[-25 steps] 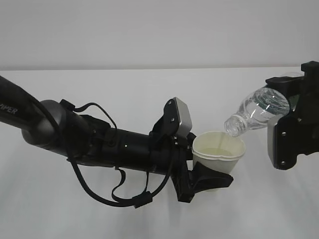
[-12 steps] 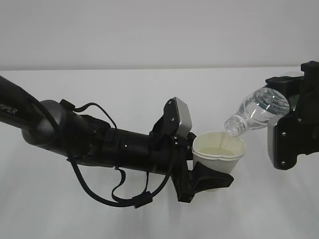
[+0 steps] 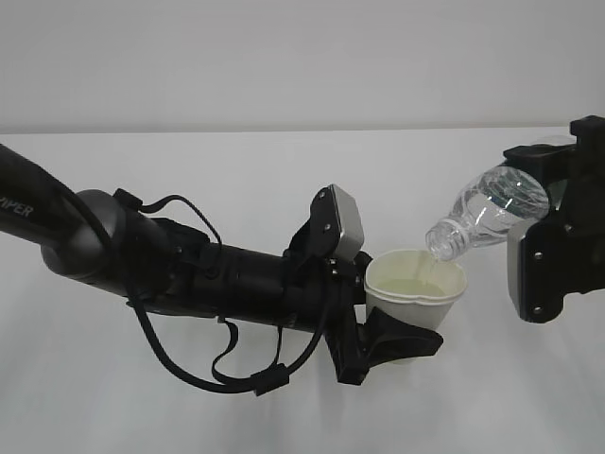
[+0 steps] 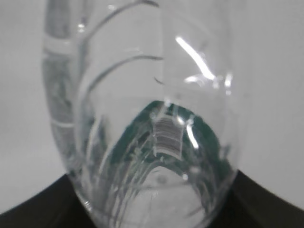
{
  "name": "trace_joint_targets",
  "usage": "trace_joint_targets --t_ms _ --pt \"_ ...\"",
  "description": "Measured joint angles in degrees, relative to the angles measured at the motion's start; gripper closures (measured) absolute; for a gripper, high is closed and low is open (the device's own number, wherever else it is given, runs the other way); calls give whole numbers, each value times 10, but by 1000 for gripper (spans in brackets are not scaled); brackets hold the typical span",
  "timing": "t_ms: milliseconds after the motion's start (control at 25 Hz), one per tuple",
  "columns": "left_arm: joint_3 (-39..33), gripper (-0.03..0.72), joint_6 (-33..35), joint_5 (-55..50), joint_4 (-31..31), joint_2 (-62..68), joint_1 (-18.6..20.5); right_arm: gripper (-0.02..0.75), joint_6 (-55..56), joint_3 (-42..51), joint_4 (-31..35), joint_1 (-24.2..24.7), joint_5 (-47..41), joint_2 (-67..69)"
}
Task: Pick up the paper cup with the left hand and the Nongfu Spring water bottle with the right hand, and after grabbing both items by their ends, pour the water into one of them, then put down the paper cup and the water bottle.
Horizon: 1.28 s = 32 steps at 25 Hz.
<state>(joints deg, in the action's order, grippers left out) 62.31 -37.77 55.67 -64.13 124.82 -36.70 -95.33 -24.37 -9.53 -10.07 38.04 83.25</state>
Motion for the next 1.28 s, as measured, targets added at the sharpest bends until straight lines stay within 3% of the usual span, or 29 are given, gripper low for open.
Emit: trace_joint_targets --t_ms 1280 --pt "0 237 0 4 0 0 0 291 -1 0 0 0 0 0"
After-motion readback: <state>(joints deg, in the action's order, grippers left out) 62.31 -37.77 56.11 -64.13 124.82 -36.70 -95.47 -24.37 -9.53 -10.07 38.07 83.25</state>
